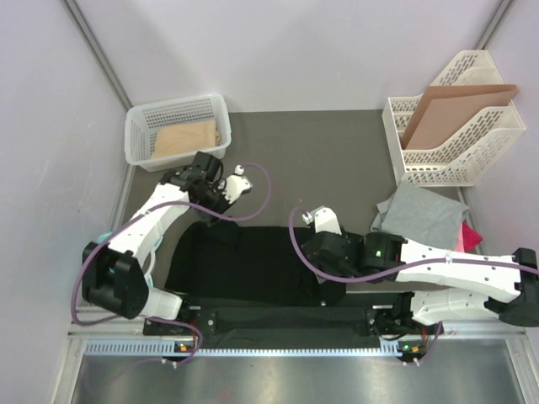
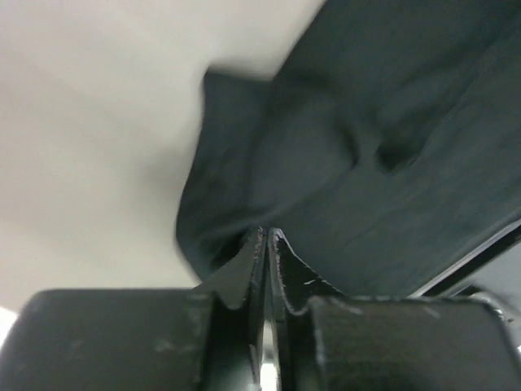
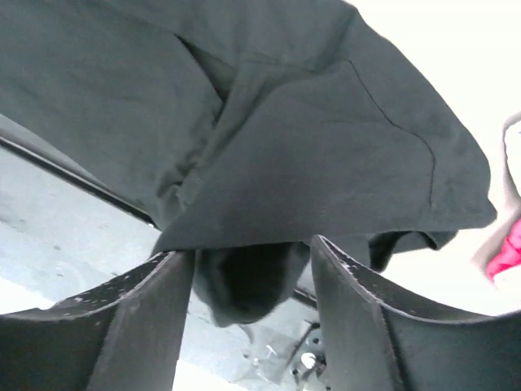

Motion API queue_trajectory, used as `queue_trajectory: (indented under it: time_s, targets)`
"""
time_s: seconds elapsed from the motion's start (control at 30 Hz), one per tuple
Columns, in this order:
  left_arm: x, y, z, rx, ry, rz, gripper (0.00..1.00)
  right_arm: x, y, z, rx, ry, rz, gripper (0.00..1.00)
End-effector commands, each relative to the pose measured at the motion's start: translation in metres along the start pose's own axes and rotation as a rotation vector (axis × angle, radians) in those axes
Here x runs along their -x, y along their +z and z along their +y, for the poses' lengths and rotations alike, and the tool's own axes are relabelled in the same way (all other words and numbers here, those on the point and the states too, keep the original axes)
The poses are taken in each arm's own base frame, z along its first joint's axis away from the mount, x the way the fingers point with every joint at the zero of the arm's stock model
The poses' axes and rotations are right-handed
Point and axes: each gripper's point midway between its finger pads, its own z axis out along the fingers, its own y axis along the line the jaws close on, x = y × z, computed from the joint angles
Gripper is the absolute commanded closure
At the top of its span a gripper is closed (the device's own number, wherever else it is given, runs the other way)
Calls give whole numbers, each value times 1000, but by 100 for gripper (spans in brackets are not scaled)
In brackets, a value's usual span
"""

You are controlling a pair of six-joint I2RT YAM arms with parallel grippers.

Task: Fold and stack the t-shirts
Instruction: Flatten out the tshirt

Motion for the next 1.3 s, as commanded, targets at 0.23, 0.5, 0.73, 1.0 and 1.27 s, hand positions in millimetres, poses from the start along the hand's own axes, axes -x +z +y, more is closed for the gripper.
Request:
queue_trajectory:
  time_s: [0.23, 0.5, 0.73, 1.0, 1.27]
  targets:
    - [66, 46, -39, -216, -106, -109, 49, 14, -17, 3, 10, -58, -24, 39]
    - [66, 63, -30, -151, -179, -69, 43, 23, -28, 13, 93, -39, -117, 37]
    - [49, 81, -26, -107, -206, 26, 50, 32, -38, 14, 117, -38, -175, 37]
    - [42, 88, -16, -21, -206, 68, 71, 30, -39, 15, 128, -31, -187, 38]
    - [48, 69, -3, 56, -189, 37, 100, 13, -22, 23, 147, -156, -141, 29]
